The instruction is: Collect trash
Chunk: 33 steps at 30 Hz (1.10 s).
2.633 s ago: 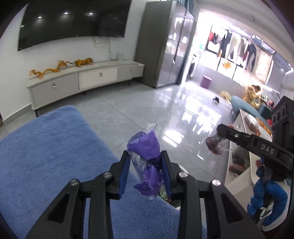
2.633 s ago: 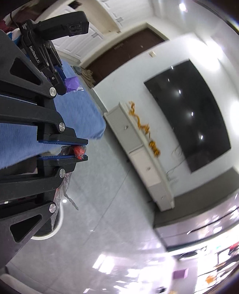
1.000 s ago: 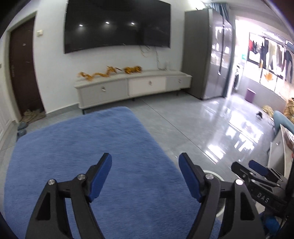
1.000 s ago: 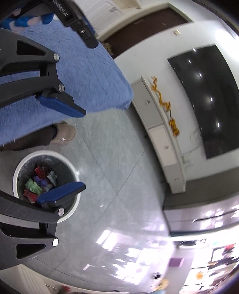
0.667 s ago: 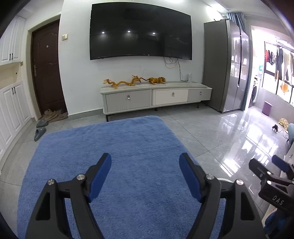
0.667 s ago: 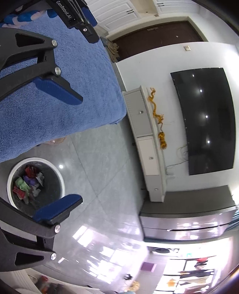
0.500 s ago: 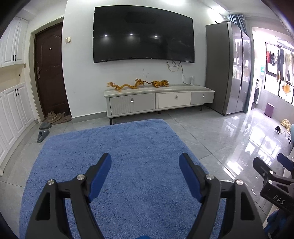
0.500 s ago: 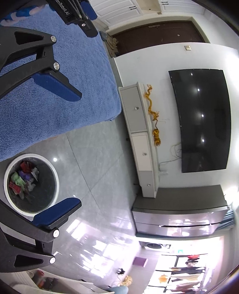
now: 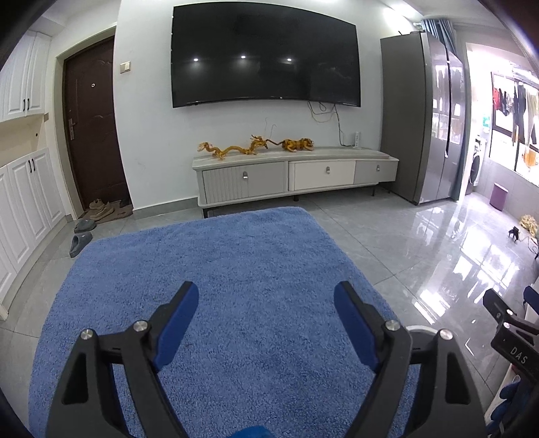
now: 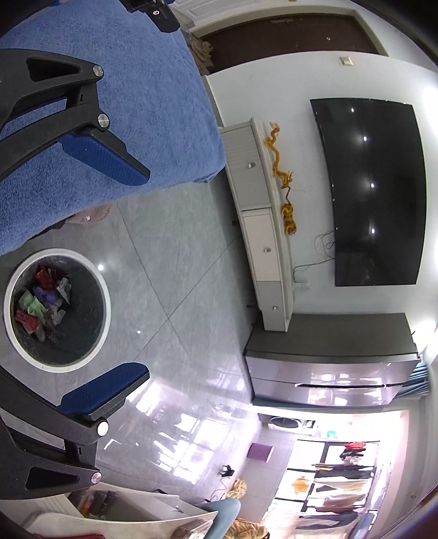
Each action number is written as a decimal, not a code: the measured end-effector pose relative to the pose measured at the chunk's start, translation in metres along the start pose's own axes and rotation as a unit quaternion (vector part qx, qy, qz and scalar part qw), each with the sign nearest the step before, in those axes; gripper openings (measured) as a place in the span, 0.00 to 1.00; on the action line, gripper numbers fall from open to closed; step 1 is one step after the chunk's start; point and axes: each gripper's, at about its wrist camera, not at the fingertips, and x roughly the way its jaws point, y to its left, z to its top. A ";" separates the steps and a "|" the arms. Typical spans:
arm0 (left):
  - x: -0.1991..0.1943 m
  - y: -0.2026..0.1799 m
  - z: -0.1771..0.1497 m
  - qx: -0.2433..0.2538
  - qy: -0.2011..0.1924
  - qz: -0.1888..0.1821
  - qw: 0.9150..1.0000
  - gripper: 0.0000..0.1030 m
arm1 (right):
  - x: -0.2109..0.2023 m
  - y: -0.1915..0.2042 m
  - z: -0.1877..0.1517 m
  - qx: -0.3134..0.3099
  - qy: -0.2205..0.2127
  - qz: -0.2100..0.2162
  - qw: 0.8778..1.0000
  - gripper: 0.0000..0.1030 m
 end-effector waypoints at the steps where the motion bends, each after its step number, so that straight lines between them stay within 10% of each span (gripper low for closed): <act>1: 0.002 -0.001 -0.001 0.002 0.002 0.000 1.000 0.80 | 0.000 0.000 -0.002 0.000 0.002 -0.001 1.000 1.00; 33: 0.015 -0.001 -0.014 0.018 0.009 0.003 1.000 0.80 | 0.017 0.001 -0.009 -0.005 0.030 -0.003 1.000 1.00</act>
